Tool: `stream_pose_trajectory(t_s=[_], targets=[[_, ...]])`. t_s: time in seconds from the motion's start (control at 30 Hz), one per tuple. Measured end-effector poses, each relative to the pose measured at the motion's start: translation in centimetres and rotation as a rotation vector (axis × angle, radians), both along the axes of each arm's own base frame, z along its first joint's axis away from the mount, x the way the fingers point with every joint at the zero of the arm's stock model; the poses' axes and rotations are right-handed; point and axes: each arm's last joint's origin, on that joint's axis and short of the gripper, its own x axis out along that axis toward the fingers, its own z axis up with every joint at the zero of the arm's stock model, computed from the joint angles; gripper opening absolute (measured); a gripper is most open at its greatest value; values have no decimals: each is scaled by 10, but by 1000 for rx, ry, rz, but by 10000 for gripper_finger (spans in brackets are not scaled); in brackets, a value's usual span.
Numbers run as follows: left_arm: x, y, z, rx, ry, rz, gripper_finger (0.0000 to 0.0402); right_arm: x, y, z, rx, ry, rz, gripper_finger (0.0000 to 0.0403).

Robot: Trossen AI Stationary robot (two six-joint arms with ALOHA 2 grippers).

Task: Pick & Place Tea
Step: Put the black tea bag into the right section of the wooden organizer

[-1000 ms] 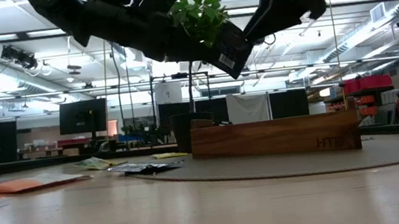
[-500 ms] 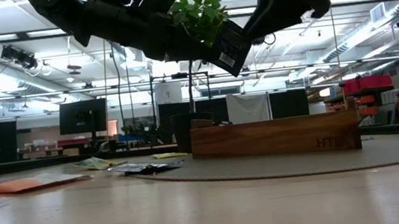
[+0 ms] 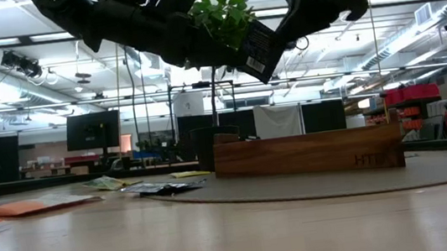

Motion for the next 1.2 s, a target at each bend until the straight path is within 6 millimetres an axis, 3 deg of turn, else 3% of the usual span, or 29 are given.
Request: stream_pose_trajectory(t_s=[0.17,0.4,0.67,0.87,1.2], targets=[[0,4,0,-66,-13,33,21,-3,-1,-1,26,7,-69,4],[-1,29,0,-197,-36,145,71,-19,-5,-1,100,92,-250,2],[-2,30,-1,-194,-51,143,93,-32,2,10,260,196,-410,1],[-25,29,-19,-196,-173,135,94,-41,13,9,426,280,-483,1],[-66,27,-25,-195,-225,122,94,-39,23,-7,450,359,-584,0]])
